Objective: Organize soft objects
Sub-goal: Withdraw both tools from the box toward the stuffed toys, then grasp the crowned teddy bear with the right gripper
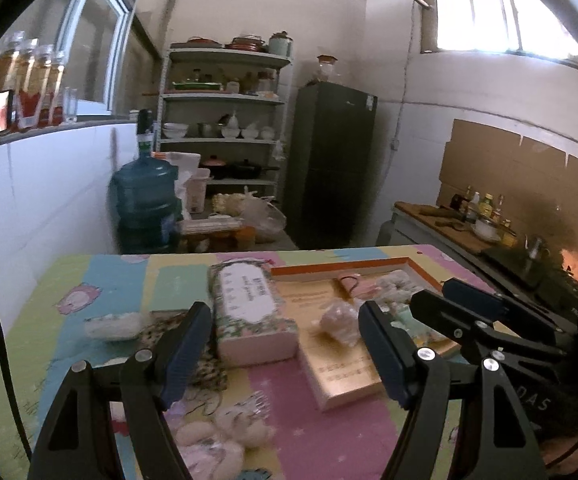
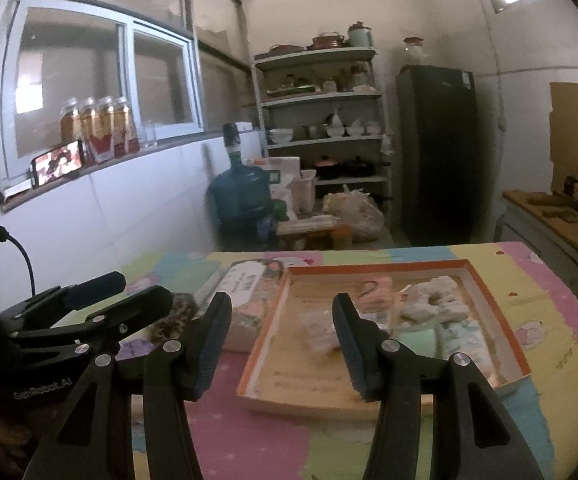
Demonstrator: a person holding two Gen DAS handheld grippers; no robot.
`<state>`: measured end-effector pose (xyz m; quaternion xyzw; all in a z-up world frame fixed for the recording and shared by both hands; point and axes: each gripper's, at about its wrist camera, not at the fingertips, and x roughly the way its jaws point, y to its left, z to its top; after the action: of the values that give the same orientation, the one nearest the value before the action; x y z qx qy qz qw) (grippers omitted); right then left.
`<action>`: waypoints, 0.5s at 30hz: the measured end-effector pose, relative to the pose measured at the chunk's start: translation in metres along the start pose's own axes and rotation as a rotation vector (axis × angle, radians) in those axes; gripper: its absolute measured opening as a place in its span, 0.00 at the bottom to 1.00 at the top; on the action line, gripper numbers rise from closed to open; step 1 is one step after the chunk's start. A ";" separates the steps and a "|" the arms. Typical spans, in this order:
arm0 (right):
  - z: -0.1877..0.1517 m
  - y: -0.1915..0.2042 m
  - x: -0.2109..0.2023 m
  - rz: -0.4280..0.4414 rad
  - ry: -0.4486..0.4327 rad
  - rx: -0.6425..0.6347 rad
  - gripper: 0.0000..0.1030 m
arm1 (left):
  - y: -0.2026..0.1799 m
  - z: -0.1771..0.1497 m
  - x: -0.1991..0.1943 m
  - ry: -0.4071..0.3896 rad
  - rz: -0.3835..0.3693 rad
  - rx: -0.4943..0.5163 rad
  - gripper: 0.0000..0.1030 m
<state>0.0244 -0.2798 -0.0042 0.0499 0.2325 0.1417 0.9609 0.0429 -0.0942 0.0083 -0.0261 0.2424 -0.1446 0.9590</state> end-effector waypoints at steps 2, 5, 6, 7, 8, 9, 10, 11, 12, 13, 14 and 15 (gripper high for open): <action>-0.003 0.010 0.002 0.007 0.003 -0.008 0.53 | 0.007 -0.004 -0.005 -0.001 0.005 -0.008 0.74; -0.007 0.020 0.005 0.018 0.011 -0.008 0.53 | 0.018 -0.011 -0.015 -0.013 0.017 -0.020 0.74; -0.009 0.023 0.006 0.021 0.012 -0.007 0.53 | 0.022 -0.014 -0.020 -0.017 0.020 -0.029 0.74; -0.010 0.026 0.006 0.021 0.012 -0.006 0.53 | 0.029 -0.016 -0.025 -0.022 0.021 -0.043 0.74; -0.012 0.029 0.007 0.019 0.013 -0.006 0.53 | 0.033 -0.017 -0.028 -0.025 0.021 -0.054 0.74; -0.014 0.032 0.009 0.016 0.015 -0.008 0.53 | 0.038 -0.019 -0.031 -0.028 0.024 -0.064 0.74; -0.016 0.035 0.010 0.014 0.017 -0.011 0.53 | 0.044 -0.021 -0.034 -0.032 0.030 -0.074 0.74; -0.017 0.038 0.011 0.015 0.020 -0.013 0.53 | 0.051 -0.024 -0.038 -0.038 0.041 -0.085 0.74; -0.019 0.041 0.012 0.017 0.024 -0.016 0.53 | 0.057 -0.026 -0.042 -0.043 0.052 -0.094 0.74; -0.021 0.045 0.014 0.021 0.029 -0.018 0.53 | 0.063 -0.028 -0.044 -0.045 0.058 -0.106 0.74; -0.023 0.048 0.015 0.024 0.034 -0.019 0.53 | 0.071 -0.030 -0.046 -0.042 0.059 -0.124 0.74; -0.026 0.051 0.017 0.030 0.040 -0.021 0.53 | 0.078 -0.032 -0.047 -0.041 0.059 -0.142 0.74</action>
<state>0.0140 -0.2252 -0.0261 0.0403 0.2493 0.1594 0.9544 0.0087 -0.0051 -0.0073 -0.0898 0.2332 -0.0984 0.9633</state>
